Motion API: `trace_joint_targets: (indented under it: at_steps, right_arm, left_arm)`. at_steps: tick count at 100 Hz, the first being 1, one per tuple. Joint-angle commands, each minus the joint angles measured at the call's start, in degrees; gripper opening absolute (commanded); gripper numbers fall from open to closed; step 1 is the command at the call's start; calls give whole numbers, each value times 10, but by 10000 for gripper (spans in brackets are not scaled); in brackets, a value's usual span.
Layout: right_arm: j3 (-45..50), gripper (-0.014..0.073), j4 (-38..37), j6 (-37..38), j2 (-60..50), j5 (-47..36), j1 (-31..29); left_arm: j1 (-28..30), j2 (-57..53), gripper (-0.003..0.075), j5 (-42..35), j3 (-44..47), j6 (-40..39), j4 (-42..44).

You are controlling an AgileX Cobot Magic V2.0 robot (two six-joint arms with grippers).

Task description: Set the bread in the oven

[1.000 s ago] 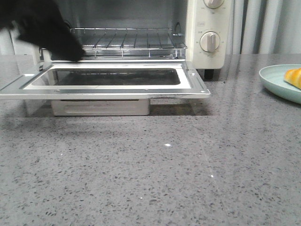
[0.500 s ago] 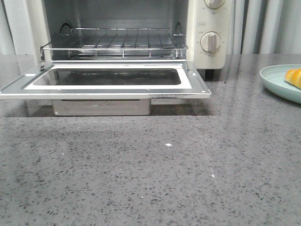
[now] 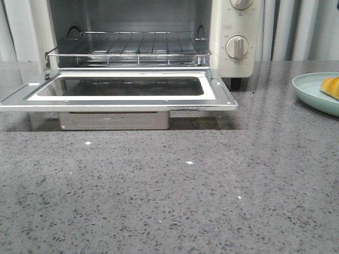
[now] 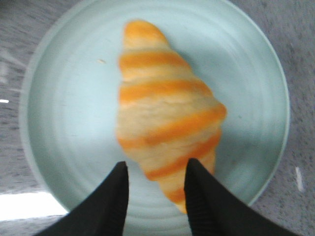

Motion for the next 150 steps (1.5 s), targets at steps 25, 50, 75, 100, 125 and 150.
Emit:
trace_joint_targets:
  at_steps: [25,50,75,100,125,150]
  right_arm:
    - [-21,247,43,-61,20,-9,-47]
    - [-21,248,15,-61,67,-35,-47]
    - [-21,321,-2,-61,107,-44,-47]
    - [-21,265,-2,-61,154,-19,-47]
    - [-23,-69,-2,-61,158,-20,-47]
    - [-86,-69,-2,-62,55,-22,-44]
  left_arm:
    - [0,-43,-22,-28,-18,-53,51]
    - [0,-43,-22,-37,-18,-54,51]
    - [0,-43,-22,-37,-18,-56,50]
    - [0,-43,-22,-38,-18,-56,50]
    - [0,-43,-22,-47,-18,-56,50]
    - [0,-43,-22,-45,-18,-56,52]
